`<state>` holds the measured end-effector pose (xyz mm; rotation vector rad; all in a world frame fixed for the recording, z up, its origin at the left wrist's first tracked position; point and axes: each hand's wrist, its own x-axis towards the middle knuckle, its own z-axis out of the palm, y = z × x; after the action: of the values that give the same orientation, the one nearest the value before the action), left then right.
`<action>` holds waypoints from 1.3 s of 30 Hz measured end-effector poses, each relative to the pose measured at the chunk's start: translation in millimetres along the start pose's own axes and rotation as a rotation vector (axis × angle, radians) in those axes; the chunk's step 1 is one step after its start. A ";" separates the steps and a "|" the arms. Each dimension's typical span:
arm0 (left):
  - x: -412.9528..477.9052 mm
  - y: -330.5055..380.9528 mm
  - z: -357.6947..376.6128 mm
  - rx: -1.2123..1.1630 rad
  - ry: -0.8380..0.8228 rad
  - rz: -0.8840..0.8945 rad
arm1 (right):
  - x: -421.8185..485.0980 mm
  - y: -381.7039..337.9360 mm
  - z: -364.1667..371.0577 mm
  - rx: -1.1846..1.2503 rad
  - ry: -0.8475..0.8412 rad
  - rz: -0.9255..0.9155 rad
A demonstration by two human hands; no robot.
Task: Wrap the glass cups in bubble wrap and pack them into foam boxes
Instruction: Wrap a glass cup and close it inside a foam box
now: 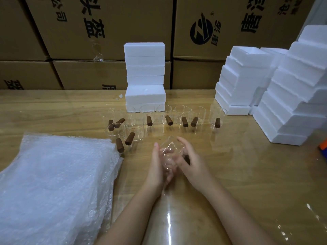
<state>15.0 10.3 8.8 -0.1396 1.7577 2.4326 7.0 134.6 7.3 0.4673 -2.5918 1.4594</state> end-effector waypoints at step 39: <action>-108.1 152.3 -68.4 1.375 0.562 0.656 | 0.8 16.2 -47.0 -0.739 0.307 0.396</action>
<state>96.2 -107.9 146.7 -0.0850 3.6772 0.8151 -0.9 182.2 19.0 -0.3447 -2.7816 0.4732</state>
